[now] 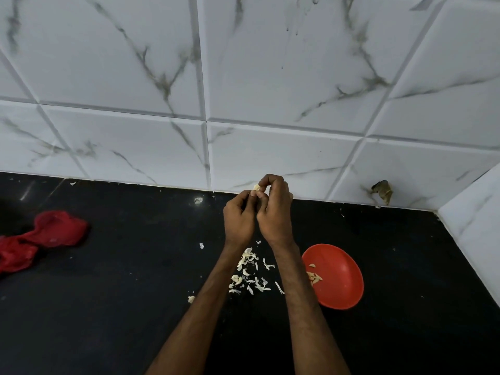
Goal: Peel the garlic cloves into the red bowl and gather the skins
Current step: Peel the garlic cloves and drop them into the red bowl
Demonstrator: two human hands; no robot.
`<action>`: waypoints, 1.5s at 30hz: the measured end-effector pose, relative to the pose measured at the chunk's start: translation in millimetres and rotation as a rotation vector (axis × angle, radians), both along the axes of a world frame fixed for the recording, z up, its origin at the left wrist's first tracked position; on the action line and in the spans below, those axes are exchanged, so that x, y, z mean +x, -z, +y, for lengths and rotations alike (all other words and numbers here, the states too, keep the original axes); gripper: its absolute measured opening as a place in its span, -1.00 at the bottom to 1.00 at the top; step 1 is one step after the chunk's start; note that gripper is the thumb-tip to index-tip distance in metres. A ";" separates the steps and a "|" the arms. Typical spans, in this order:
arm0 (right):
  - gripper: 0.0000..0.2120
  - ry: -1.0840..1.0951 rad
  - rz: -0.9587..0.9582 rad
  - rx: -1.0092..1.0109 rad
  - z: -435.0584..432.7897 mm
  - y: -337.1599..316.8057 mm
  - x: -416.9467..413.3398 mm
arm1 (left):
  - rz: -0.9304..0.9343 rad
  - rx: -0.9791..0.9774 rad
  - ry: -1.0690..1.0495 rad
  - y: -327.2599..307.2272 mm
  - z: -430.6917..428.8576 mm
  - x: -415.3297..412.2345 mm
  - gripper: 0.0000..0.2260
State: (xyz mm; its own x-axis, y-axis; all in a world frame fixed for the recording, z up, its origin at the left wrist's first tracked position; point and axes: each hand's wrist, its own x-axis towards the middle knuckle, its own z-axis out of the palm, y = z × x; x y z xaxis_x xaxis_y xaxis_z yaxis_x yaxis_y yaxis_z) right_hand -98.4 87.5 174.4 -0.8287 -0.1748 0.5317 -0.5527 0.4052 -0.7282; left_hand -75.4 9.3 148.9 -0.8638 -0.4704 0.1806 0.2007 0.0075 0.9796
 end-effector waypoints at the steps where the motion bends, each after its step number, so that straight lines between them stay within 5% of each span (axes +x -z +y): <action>1: -0.82 -0.003 0.005 0.030 0.9 0.3 -0.6 | -0.014 0.014 -0.018 0.1 0.1 -0.8 -0.78; 8: -0.84 -0.019 0.050 0.090 6.4 0.9 1.2 | -0.010 0.146 -0.026 -7.0 5.0 -2.3 -0.78; 14: -0.82 0.000 -0.179 -0.333 16.1 -7.3 -9.5 | 0.008 0.017 0.016 -1.9 -3.0 -3.3 -0.75; 19: -0.94 -0.029 -0.327 -0.291 14.5 -10.3 -12.6 | 0.009 -0.128 0.116 -2.9 -6.1 -1.9 -0.74; 26: -0.69 0.029 -0.556 -0.223 23.6 -12.4 -18.8 | -0.048 -0.185 0.293 -1.3 -14.9 0.6 -0.78; 35: -0.70 0.063 -0.905 -0.081 34.1 -21.9 -21.7 | -0.132 -0.857 0.171 2.7 -27.1 2.1 -0.85; 45: -0.65 -0.078 -0.970 -0.206 28.2 -29.9 -17.2 | -0.085 -0.676 0.111 -0.4 -25.4 4.8 -0.79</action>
